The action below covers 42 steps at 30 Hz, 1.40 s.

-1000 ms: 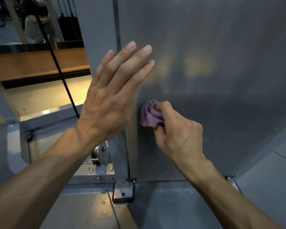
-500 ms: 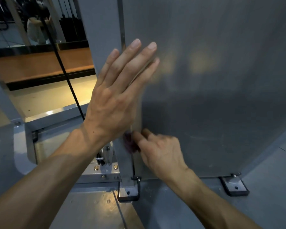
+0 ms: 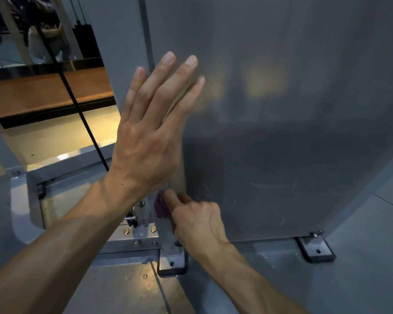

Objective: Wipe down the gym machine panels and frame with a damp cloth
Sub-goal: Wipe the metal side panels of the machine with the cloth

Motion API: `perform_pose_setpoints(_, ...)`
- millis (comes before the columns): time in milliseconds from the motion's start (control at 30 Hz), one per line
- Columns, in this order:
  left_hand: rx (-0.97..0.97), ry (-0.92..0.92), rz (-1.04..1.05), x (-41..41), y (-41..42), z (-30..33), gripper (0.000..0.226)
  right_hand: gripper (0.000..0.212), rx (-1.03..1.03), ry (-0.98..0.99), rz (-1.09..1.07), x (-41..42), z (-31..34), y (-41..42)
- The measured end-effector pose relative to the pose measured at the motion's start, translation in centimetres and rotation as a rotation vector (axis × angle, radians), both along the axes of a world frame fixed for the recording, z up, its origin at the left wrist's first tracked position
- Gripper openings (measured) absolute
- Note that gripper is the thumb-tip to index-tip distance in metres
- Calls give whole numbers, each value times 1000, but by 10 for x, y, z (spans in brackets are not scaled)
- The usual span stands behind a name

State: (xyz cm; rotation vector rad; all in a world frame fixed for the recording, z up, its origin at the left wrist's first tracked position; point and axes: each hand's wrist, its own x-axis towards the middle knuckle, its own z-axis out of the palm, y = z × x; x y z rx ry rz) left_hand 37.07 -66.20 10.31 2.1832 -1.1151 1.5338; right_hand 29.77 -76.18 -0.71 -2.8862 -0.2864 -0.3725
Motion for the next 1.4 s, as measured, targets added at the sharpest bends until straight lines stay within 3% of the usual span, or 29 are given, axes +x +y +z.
perform_pose_setpoints(167, -29, 16, -8, -2, -3, -1, 59, 24, 14, -152, -59, -2, 9, -20)
perform_pose_setpoints(300, -48, 9, -8, 0, -4, -2, 58, 33, -22, -320, -187, -16, 7, -81)
perform_pose_setpoints(433, -70, -8, -11, 2, -8, -3, 57, 22, 28, -423, -239, -29, 16, -119)
perform_pose_setpoints(633, -74, -10, -4, 1, -9, -4, 65, 25, 41, -313, -168, -8, 22, -52)
perform_pose_setpoints(767, -63, -10, 11, 0, -10, -4, 69, 35, 25, -86, -73, 6, 25, -12)
perform_pose_setpoints(933, -60, -6, 14, 0, -10, -4, 70, 39, 10, -334, -121, -3, 12, -52)
perform_pose_setpoints(1067, -67, -5, 23, 1, -13, -4, 70, 23, 2, -459, -188, -15, 4, -107)
perform_pose_setpoints(1267, -61, -8, 23, -1, -12, -3, 71, 20, 56, -464, -176, -11, -1, -94)
perform_pose_setpoints(1400, -58, 4, 30, -2, -14, -2, 74, 37, 3, -427, -131, 1, -3, -50)
